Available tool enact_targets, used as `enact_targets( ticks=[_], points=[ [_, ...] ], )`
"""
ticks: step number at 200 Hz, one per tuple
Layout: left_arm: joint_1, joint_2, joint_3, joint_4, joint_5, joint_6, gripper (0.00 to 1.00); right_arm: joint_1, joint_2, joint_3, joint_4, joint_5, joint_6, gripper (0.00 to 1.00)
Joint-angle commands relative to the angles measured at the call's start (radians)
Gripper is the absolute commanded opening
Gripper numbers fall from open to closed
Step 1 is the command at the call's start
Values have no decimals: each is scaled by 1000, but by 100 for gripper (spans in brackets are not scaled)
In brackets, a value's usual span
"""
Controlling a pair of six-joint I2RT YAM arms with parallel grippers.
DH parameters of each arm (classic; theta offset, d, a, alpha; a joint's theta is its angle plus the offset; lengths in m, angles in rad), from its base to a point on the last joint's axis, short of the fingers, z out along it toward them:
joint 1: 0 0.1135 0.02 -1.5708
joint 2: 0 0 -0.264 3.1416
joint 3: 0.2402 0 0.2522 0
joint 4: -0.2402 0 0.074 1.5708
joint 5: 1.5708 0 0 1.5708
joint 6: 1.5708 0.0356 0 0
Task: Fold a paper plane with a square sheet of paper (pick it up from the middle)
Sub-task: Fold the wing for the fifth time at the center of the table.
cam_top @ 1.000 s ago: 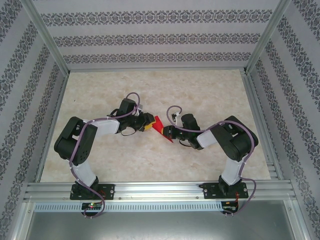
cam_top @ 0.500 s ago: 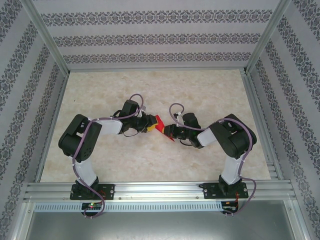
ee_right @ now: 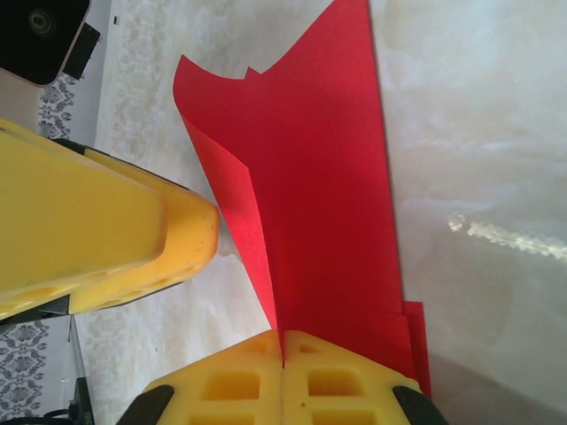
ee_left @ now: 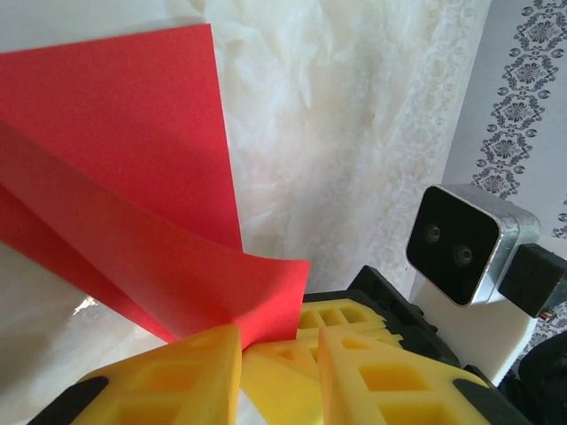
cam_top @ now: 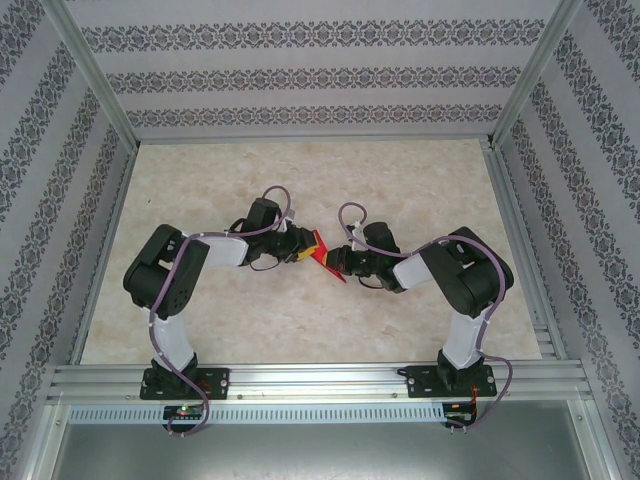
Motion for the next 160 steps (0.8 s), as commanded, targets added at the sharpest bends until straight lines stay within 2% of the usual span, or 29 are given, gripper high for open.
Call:
enact_targets(
  ticks=[1,75,100,160],
  points=[
    [-15,30,21,31,-8,37,29,-6,2,29,-32,-23,-10,4],
    [-14,59,48,1,-21,38,26,-2,-58,64,-177,-26,-118,25],
    [-14,68,56,-10,-25,36,26,3,-90,83,-256,-8,-184,29],
    [-15,83,72,-24,-25,32,24,43,-164,118,-462,139,-396,38]
  ],
)
